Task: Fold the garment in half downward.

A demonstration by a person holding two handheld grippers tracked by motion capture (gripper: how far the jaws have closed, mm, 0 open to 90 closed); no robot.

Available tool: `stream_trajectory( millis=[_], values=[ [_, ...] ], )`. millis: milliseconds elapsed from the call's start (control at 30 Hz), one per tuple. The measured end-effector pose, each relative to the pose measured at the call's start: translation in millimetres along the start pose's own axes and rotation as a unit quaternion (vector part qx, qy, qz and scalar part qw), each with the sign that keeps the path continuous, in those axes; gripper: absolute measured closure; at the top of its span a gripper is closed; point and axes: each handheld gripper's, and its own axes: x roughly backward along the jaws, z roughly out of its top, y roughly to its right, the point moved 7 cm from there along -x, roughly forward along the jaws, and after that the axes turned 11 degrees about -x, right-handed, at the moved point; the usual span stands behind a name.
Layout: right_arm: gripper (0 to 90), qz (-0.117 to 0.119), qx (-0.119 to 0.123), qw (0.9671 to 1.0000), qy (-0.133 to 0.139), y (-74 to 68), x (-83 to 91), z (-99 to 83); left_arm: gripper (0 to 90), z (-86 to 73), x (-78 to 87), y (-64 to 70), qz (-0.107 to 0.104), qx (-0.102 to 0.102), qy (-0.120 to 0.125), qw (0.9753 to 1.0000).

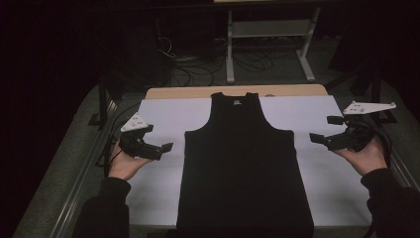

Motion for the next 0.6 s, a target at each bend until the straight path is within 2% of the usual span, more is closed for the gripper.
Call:
stream_trajectory(
  millis=[367,600],
  values=[
    [0.0,0.0,0.005,0.9999,-0.013,5.2,-11.0,17.5,0.0,12.8,-11.2,-8.7,-0.011,-0.005,-0.015,0.9998],
    [0.0,0.0,0.008,0.9997,-0.022,9.9,-18.8,24.9,0.0,17.6,-19.0,-13.4,-0.019,-0.017,-0.033,0.9991]
  ],
)
